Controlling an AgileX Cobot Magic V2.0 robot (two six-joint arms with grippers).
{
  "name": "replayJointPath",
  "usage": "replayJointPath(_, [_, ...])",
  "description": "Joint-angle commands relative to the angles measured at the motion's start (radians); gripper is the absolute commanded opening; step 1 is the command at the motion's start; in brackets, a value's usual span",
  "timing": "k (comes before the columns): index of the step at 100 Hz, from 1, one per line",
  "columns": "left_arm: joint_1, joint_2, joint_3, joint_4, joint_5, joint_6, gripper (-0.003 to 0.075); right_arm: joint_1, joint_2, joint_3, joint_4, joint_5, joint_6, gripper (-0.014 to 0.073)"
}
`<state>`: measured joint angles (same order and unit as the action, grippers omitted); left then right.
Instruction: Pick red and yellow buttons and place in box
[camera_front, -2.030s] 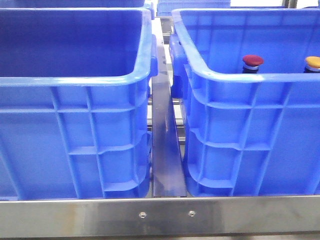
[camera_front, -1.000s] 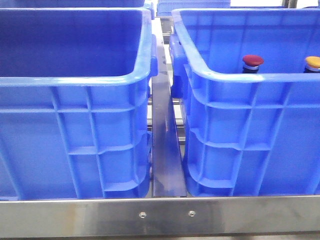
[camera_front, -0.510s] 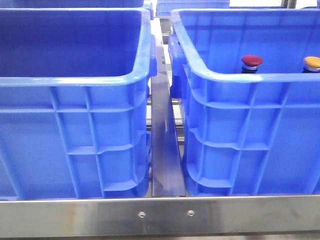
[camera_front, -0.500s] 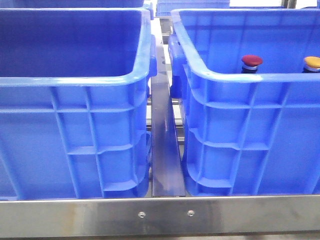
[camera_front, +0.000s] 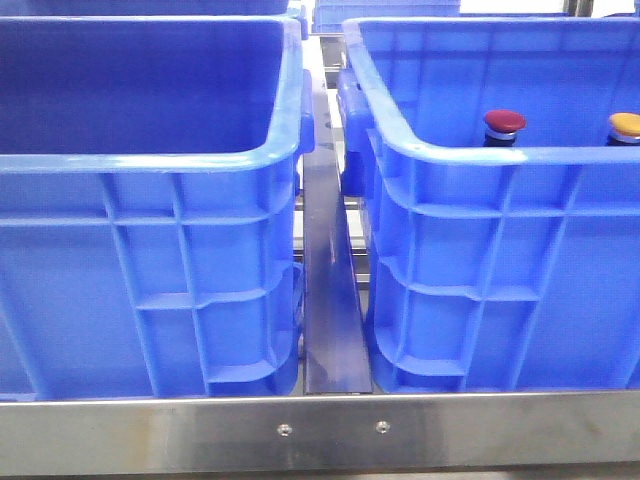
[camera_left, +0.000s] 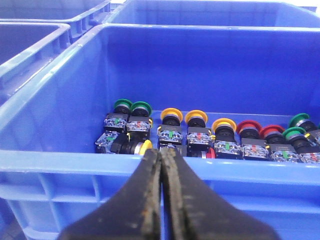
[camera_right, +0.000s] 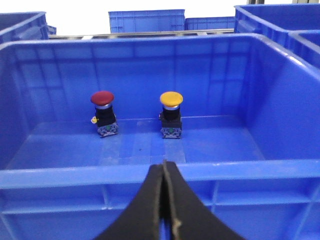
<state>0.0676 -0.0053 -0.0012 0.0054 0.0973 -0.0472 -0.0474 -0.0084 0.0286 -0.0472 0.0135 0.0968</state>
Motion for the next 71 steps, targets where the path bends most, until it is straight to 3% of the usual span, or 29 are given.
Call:
replayJointPath(1, [0.0, -0.03, 0.02, -0.005, -0.065, -0.003, -0.002, -0.001, -0.023, 0.006, -0.015, -0.087, 0.005, -0.0102])
replayJointPath(71, [0.0, -0.03, 0.02, -0.005, -0.065, -0.003, -0.002, -0.001, -0.023, 0.005, -0.015, -0.108, 0.005, -0.0102])
